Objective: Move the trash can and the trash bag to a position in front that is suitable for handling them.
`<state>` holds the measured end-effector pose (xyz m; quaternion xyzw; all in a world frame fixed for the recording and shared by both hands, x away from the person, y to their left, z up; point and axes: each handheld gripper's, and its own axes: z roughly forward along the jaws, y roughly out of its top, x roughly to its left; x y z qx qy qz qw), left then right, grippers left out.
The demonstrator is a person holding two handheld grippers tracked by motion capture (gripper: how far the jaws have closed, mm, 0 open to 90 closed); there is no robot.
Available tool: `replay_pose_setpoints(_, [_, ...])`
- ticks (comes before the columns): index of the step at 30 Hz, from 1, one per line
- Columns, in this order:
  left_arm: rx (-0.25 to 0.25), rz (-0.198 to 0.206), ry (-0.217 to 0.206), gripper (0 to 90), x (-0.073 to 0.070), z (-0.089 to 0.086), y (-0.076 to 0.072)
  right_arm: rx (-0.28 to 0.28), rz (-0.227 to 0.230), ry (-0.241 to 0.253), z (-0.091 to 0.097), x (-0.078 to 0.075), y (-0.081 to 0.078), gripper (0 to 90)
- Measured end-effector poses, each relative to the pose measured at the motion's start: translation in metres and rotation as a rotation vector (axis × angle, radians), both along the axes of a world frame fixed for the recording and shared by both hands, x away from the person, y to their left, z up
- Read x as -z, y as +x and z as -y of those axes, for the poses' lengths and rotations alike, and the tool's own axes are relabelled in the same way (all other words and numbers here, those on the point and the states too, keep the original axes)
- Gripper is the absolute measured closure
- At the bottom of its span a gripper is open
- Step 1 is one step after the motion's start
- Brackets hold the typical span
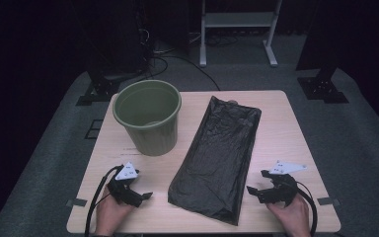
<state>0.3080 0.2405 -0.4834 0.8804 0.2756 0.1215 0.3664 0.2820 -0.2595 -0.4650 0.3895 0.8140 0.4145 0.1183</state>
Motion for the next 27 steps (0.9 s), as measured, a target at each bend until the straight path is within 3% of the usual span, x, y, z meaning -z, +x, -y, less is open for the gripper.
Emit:
replay_pose_setpoints(3, [0.000,0.000,0.000,0.0,0.000,0.000,0.000,-0.006,-0.006,0.008,-0.004,0.000,0.001,12.1])
replay_pose_setpoints(9, [0.000,0.000,0.000,0.0,0.000,0.000,0.000,-0.032,-0.025,-0.029,-0.025,0.005,0.008,12.7])
replay_pose_setpoints(15, [0.000,0.000,0.000,0.0,0.000,0.000,0.000,-0.036,-0.030,-0.039,-0.032,0.008,0.010,14.8])
replay_pose_setpoints(18, [0.000,0.000,0.000,0.0,0.000,0.000,0.000,-0.024,-0.031,-0.062,-0.035,0.010,0.012,22.8])
replay_pose_setpoints(22, [0.000,0.000,0.000,0.0,0.000,0.000,0.000,-0.007,-0.014,-0.105,-0.039,0.011,0.011,41.5])
replay_pose_setpoints(23, [0.000,0.000,0.000,0.0,0.000,0.000,0.000,-0.007,-0.014,-0.105,-0.039,0.011,0.011,41.5])
replay_pose_setpoints(24, [0.000,0.000,0.000,0.0,0.000,0.000,0.000,0.002,-0.006,-0.128,-0.040,0.012,0.010,51.0])
replay_pose_setpoints(27, [0.000,0.000,0.000,0.0,0.000,0.000,0.000,0.003,0.001,-0.133,-0.039,0.012,0.010,65.9])
